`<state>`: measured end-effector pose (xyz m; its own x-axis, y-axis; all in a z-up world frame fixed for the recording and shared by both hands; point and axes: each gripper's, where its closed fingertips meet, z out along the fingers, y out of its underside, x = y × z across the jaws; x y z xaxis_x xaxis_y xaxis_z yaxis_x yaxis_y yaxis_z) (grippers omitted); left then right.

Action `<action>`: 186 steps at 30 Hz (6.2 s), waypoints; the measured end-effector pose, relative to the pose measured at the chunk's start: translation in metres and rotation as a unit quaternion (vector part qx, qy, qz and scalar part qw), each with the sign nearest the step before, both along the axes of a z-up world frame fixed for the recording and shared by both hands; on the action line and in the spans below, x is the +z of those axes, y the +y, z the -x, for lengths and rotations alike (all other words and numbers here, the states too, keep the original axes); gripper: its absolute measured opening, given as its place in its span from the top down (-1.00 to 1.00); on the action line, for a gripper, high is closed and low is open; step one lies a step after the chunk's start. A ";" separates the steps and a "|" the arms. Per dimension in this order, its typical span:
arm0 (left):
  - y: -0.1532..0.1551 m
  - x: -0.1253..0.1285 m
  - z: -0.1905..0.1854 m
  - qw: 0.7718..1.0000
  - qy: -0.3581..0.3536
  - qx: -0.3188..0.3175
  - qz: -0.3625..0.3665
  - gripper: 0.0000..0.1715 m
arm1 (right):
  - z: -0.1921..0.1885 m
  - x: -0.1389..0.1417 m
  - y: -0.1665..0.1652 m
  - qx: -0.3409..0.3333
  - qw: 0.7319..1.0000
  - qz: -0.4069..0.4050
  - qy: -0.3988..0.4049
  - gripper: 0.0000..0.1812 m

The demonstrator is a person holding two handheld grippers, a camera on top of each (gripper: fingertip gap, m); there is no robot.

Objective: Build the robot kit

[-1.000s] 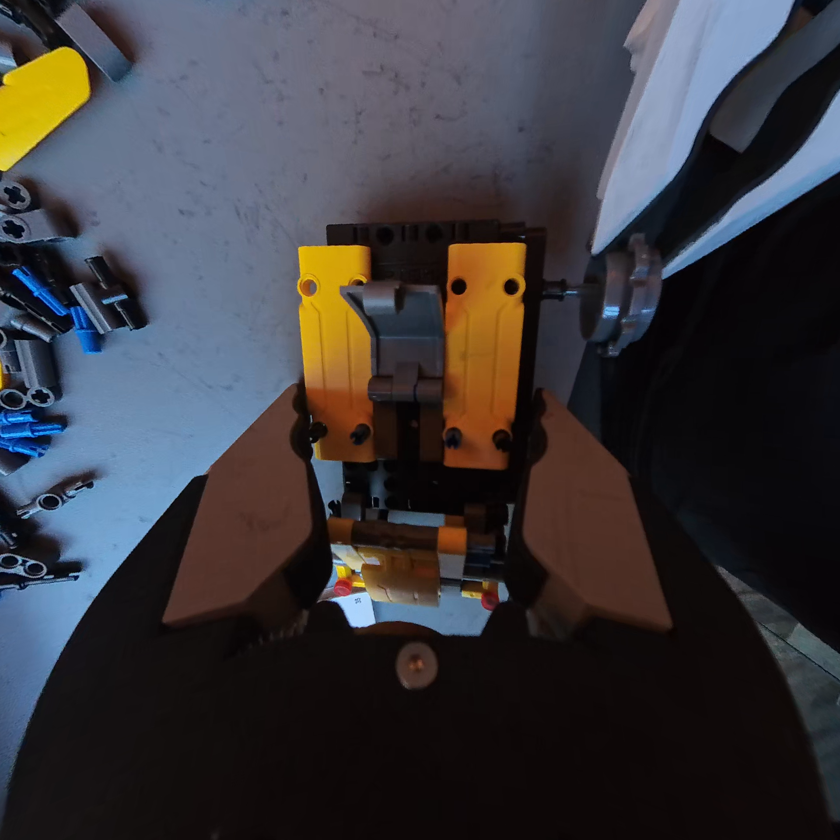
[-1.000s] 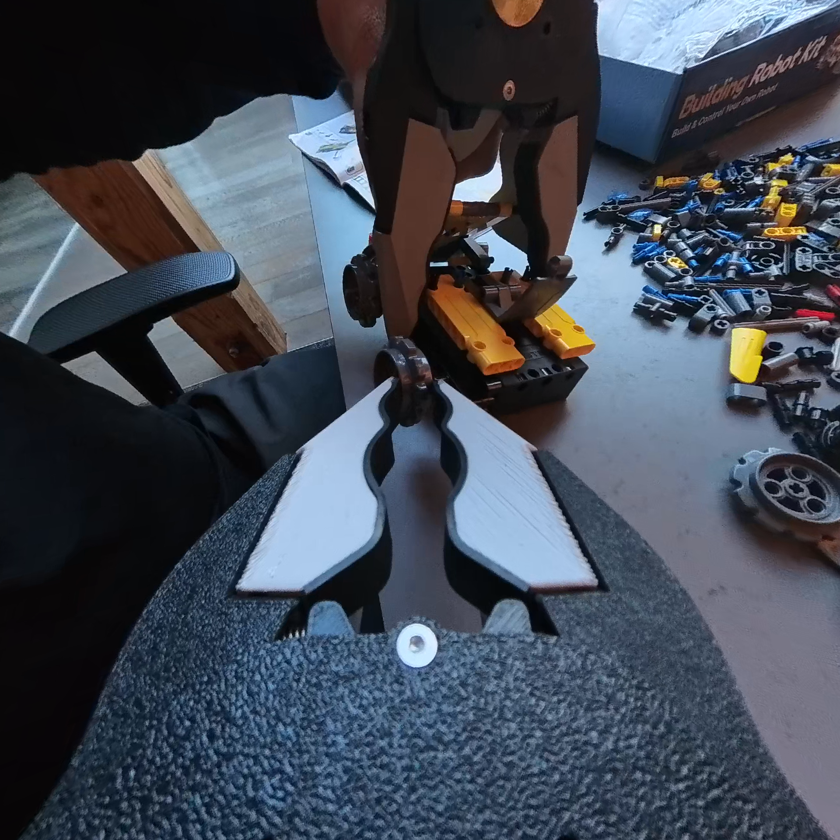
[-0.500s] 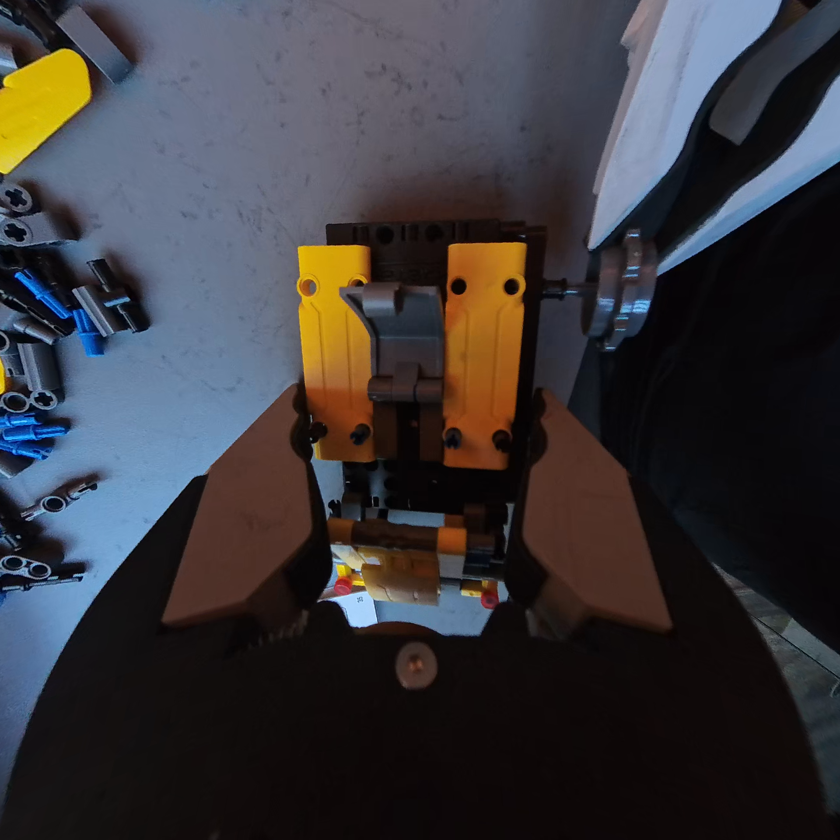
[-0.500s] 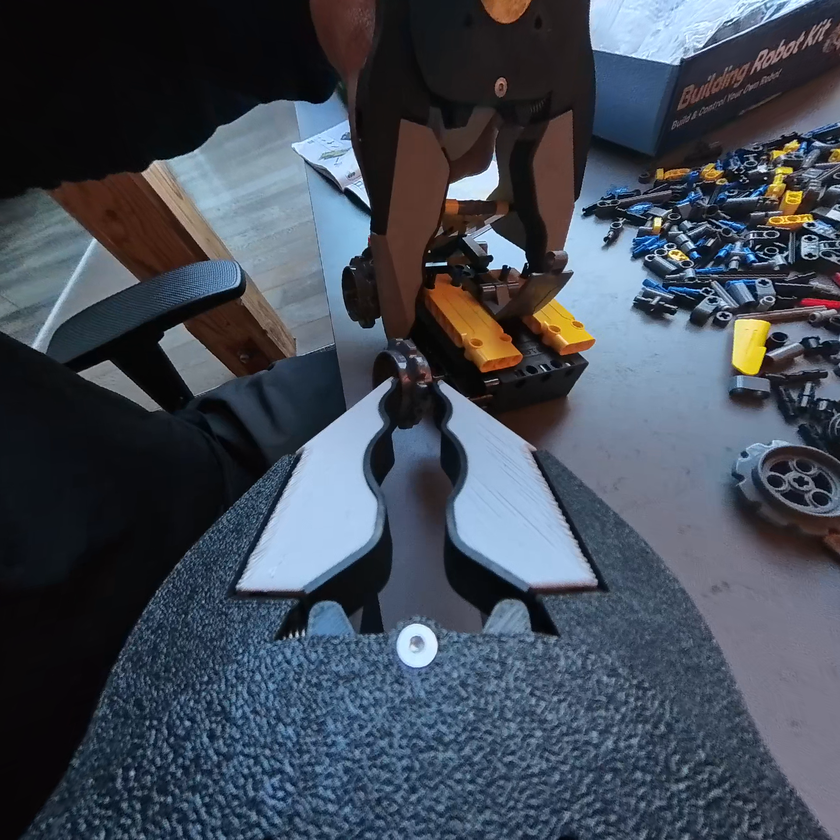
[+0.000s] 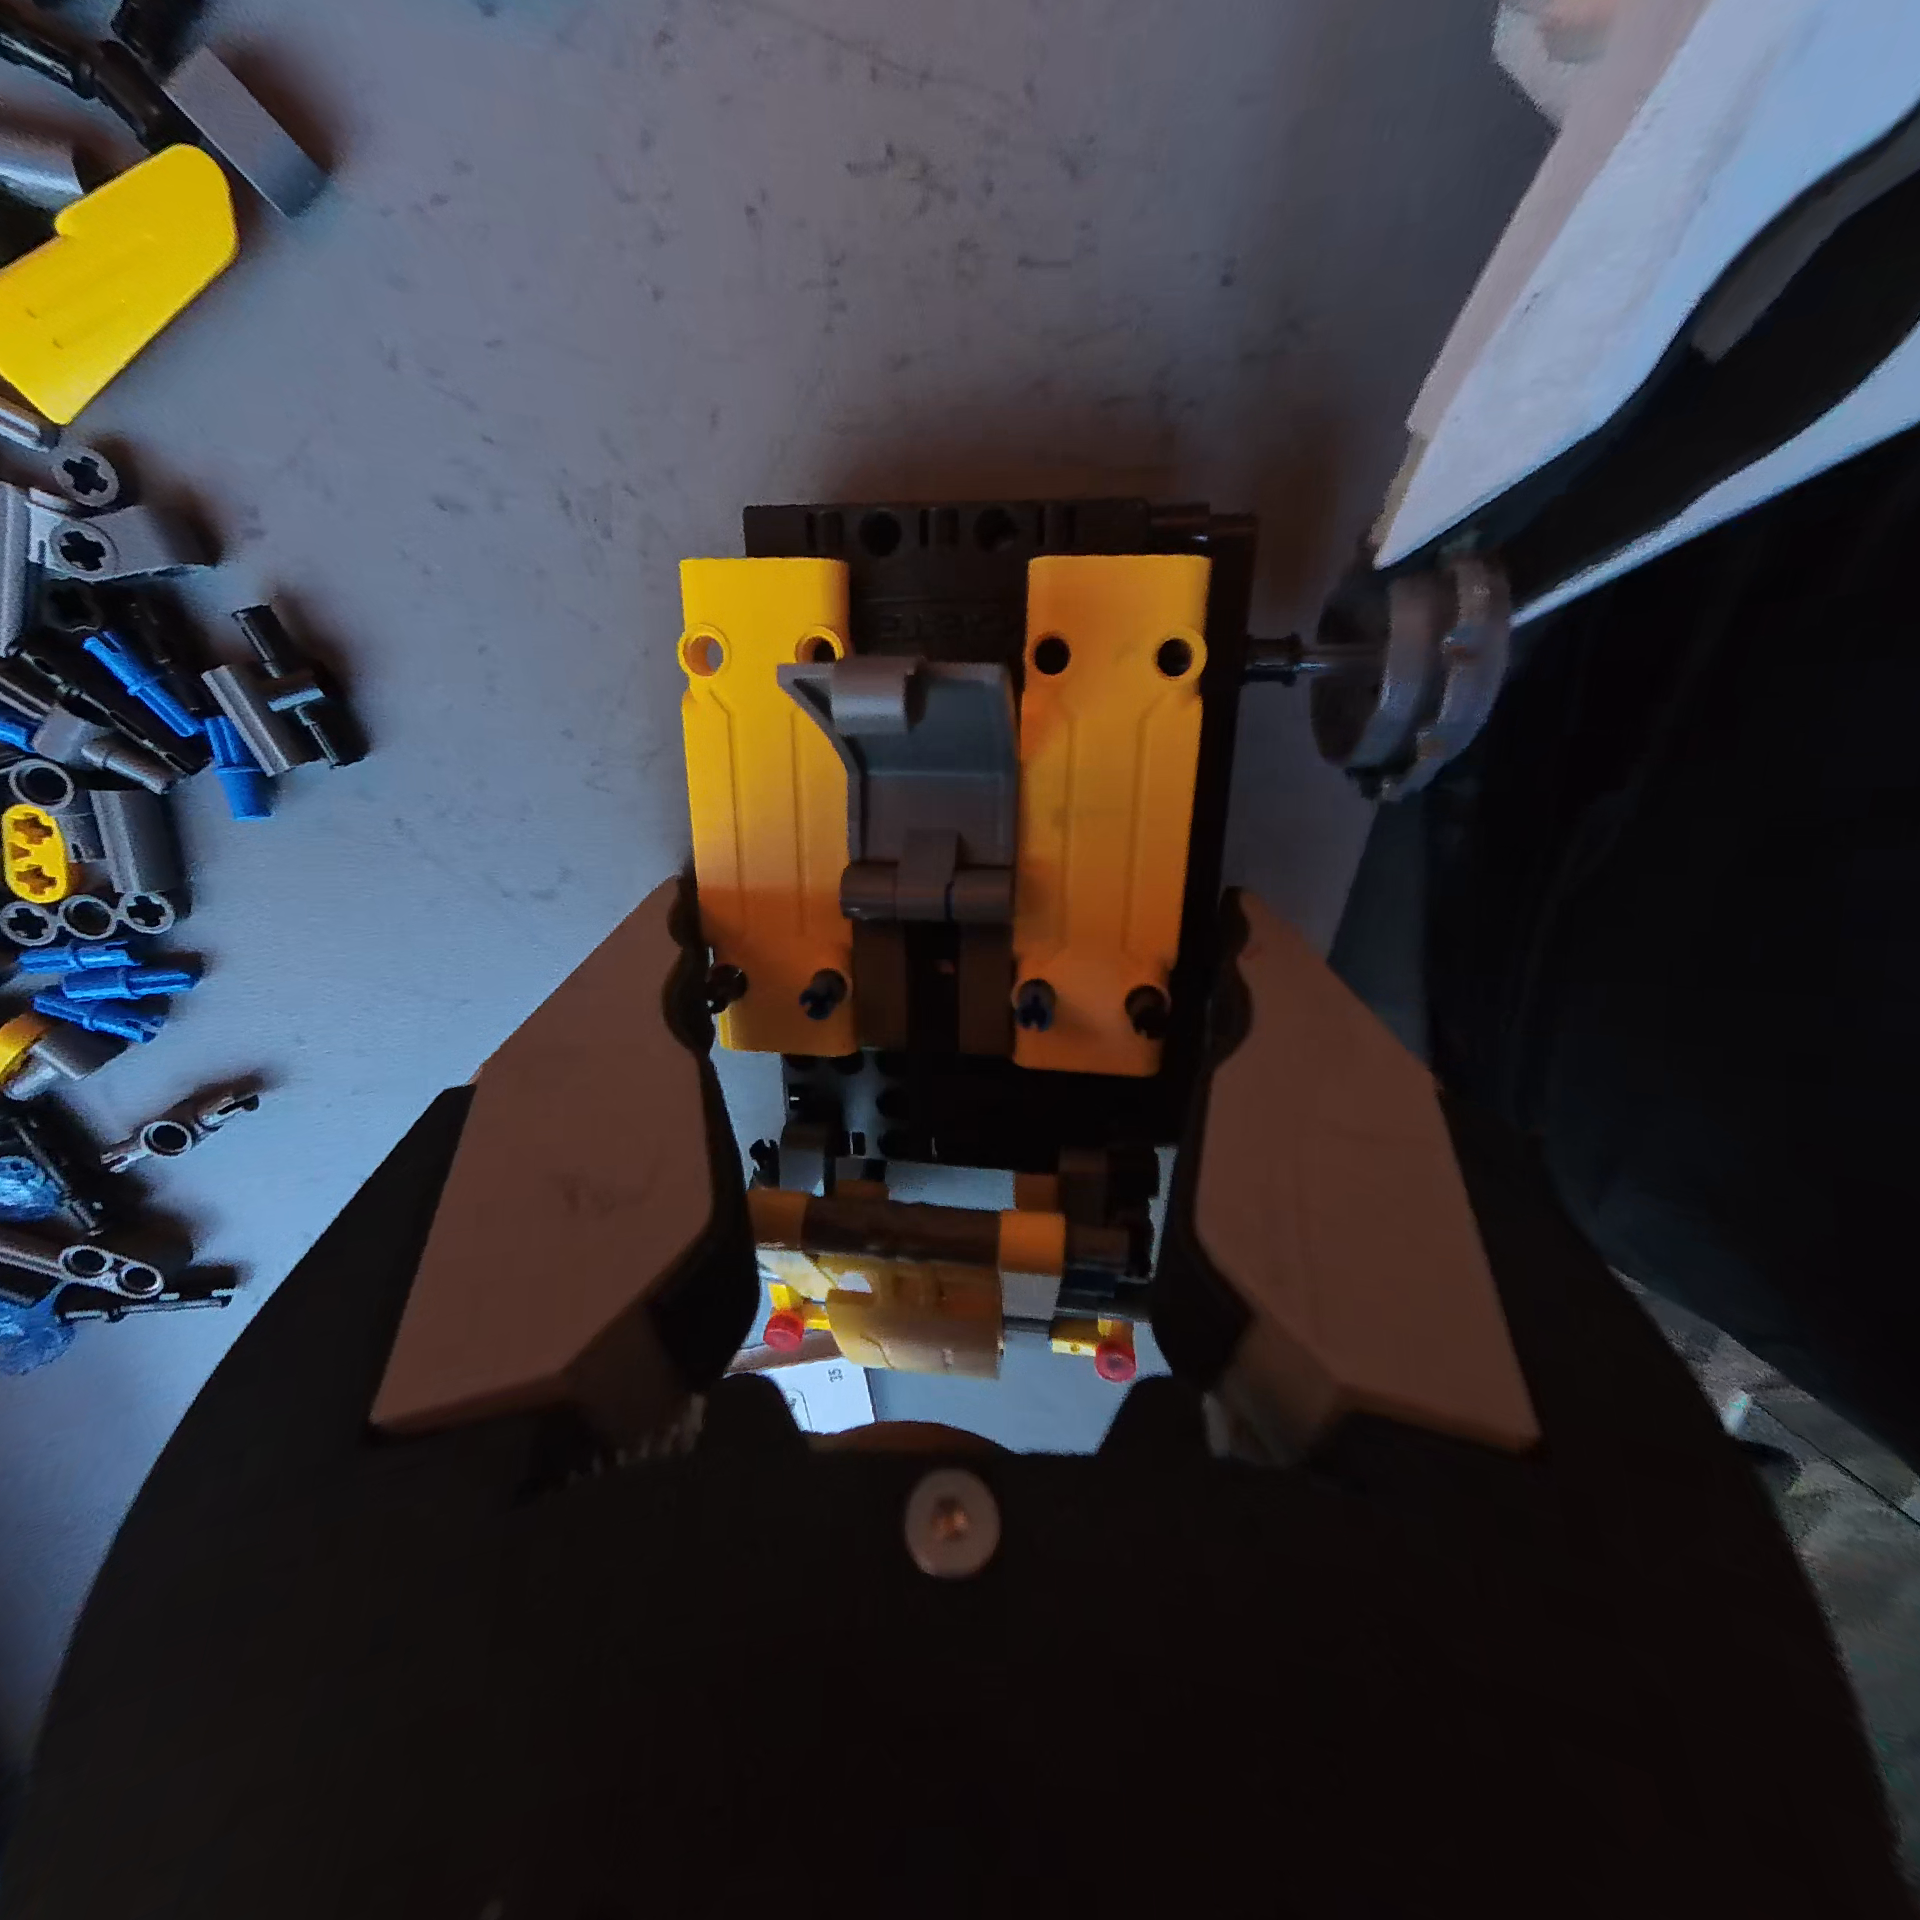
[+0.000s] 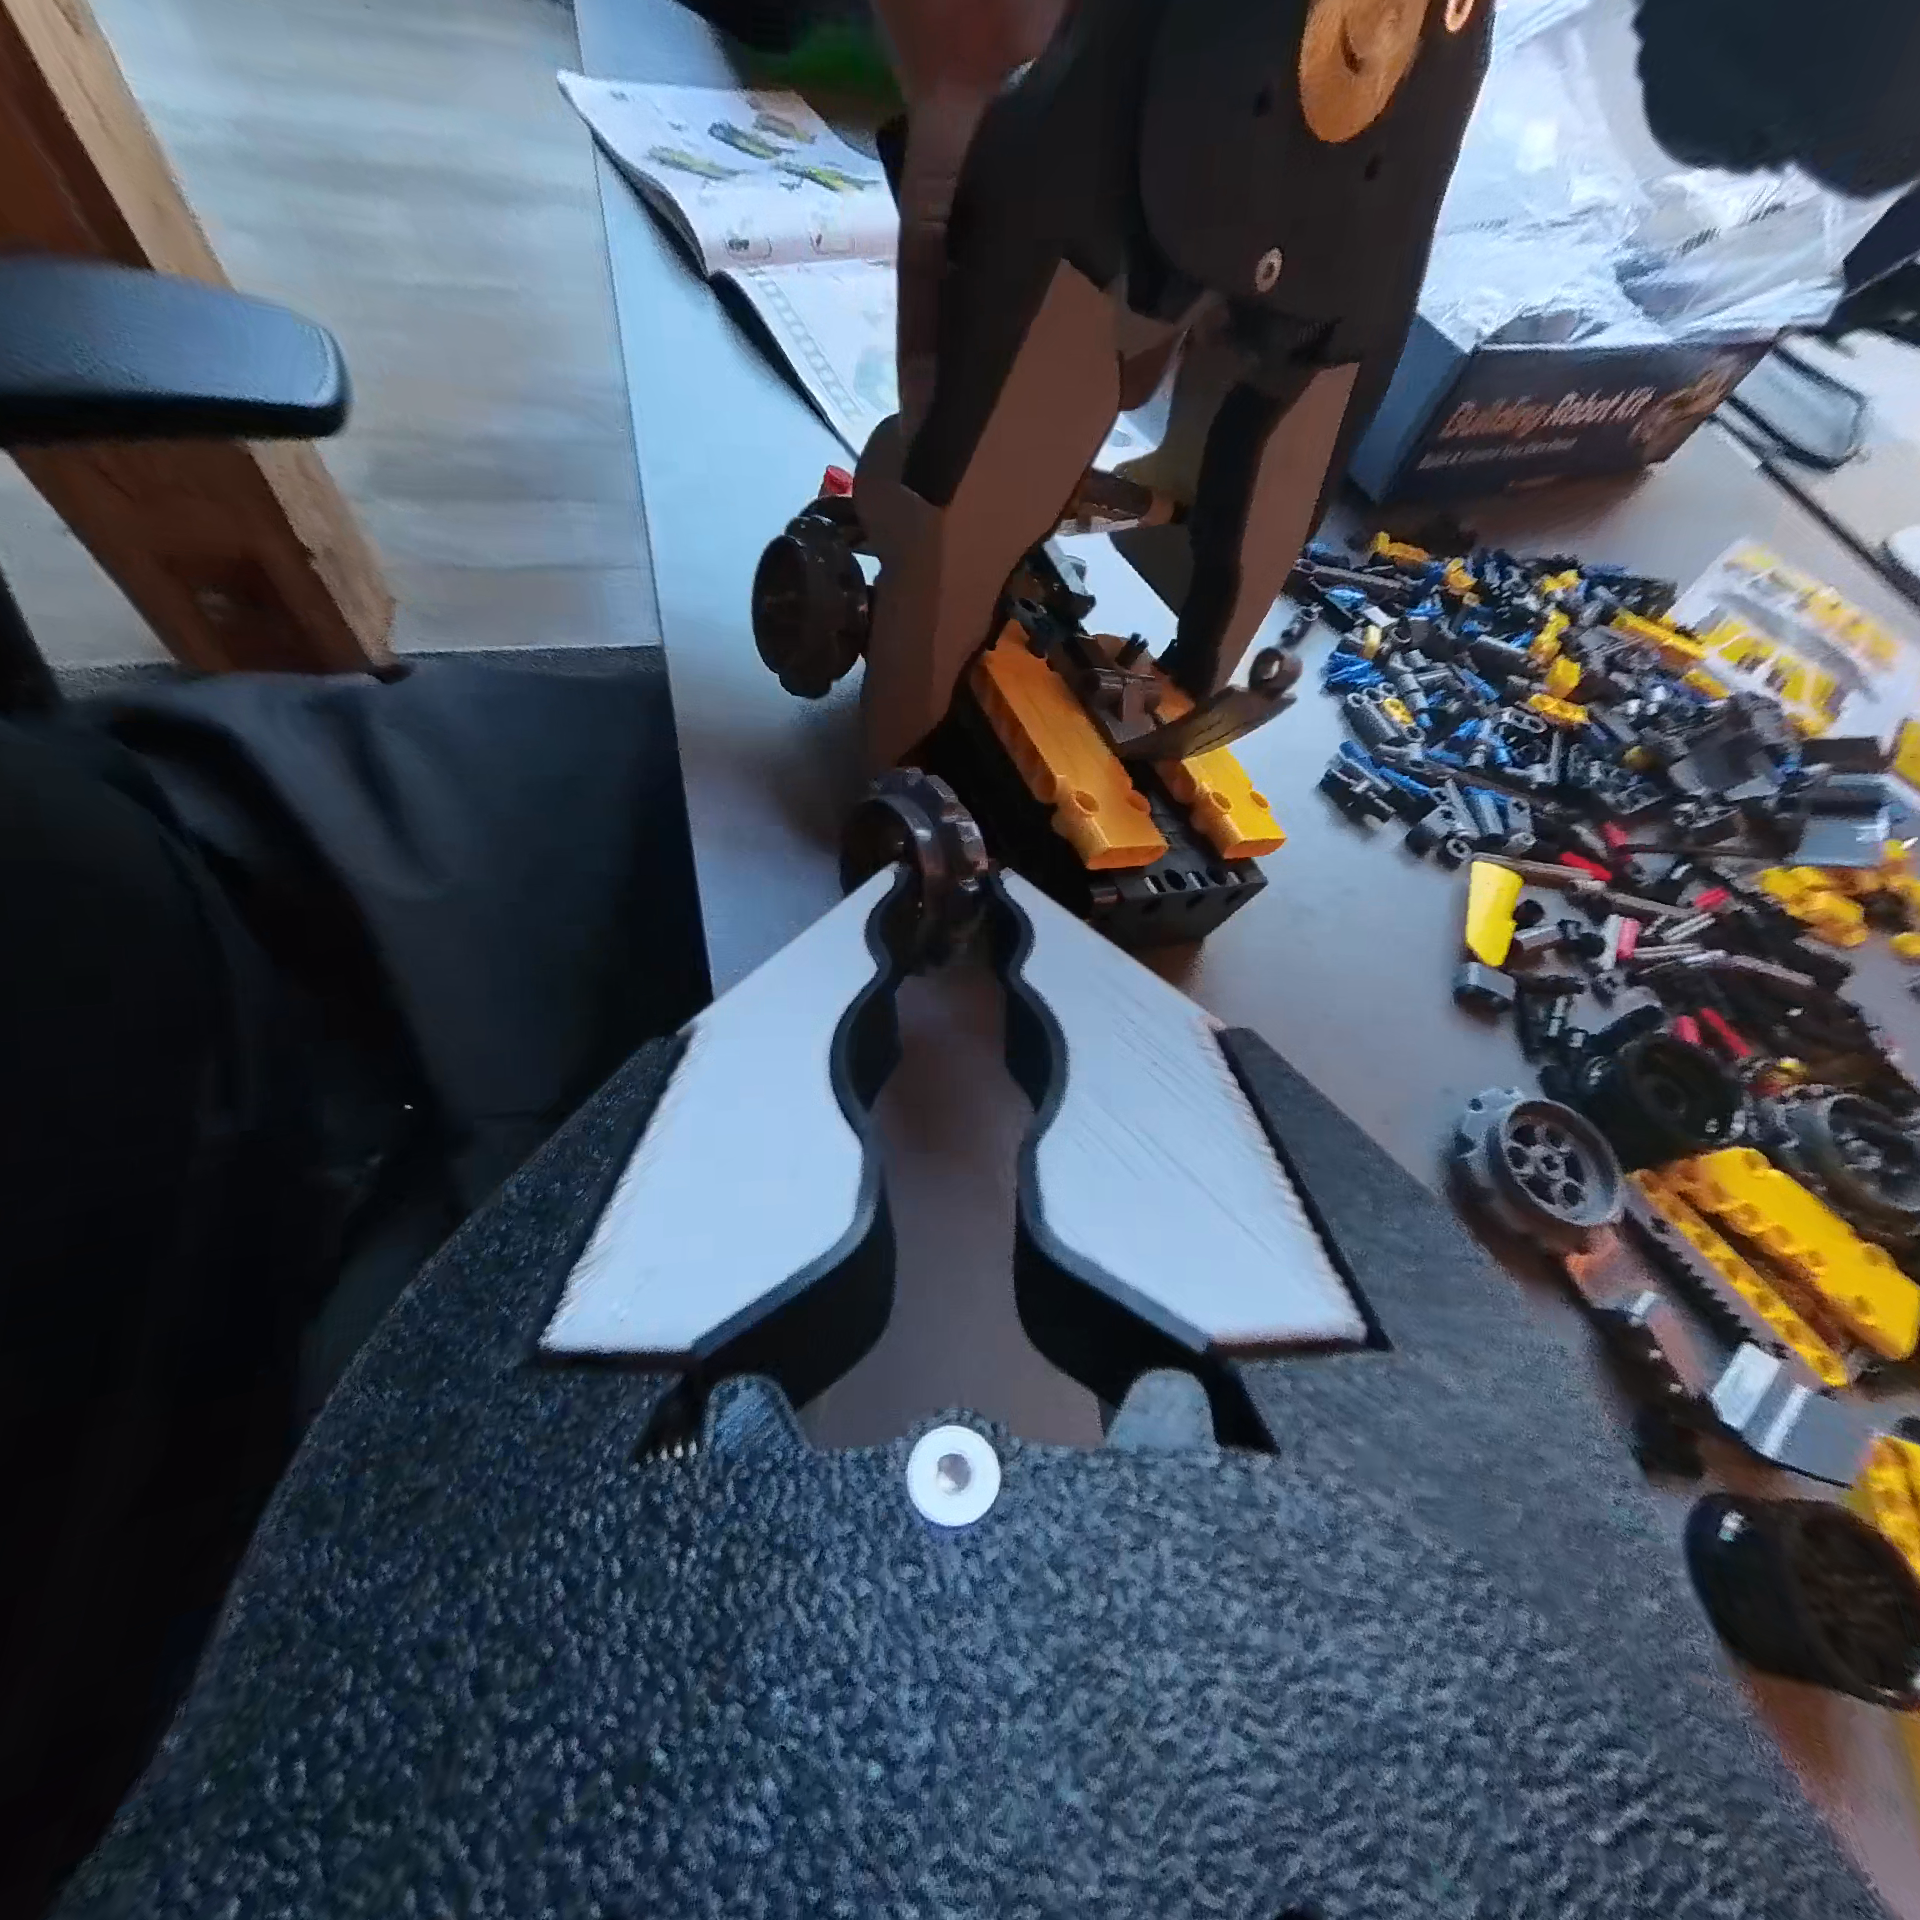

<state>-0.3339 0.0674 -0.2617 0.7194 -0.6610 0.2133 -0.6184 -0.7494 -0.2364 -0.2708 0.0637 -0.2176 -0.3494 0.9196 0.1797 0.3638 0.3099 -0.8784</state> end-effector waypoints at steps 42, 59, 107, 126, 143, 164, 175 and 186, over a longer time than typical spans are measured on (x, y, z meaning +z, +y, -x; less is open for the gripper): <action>-0.002 -0.005 0.003 0.997 0.061 -0.004 -0.043 -0.06 | -0.003 -0.021 -0.004 -0.023 0.968 -0.248 0.030 0.86; -0.002 -0.006 0.004 0.996 0.075 0.002 -0.042 -0.06 | -0.001 -0.027 0.006 -0.014 0.978 -0.209 -0.005 0.55; -0.007 -0.009 0.007 0.992 0.121 -0.020 -0.022 -0.08 | 0.017 -0.038 0.014 0.035 0.991 -0.011 -0.128 0.31; 0.005 0.034 -0.002 0.992 -0.038 0.058 -0.104 -0.37 | 0.004 -0.022 0.023 -0.012 0.997 -0.030 -0.063 0.31; -0.088 0.041 0.050 0.875 -0.141 0.265 -0.380 -0.35 | 0.005 0.023 0.011 -0.003 0.997 0.015 0.076 0.32; -0.085 0.011 0.048 0.894 -0.136 0.210 -0.371 -0.12 | 0.012 0.039 0.030 -0.045 0.987 -0.013 0.154 0.27; -0.084 0.016 0.053 0.873 -0.121 0.220 -0.419 0.08 | 0.011 0.040 0.031 -0.049 0.986 -0.019 0.158 0.27; -0.085 0.016 0.052 0.875 -0.133 0.221 -0.409 -0.03 | 0.011 0.046 0.040 -0.060 0.984 0.018 0.165 0.27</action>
<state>-0.3857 -0.0171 -0.2458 0.9398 -0.3417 -0.0020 -0.1525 -0.4143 -0.8973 -0.2814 0.1032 -0.1719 -0.1653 0.9586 0.2320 0.0888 0.2487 -0.9645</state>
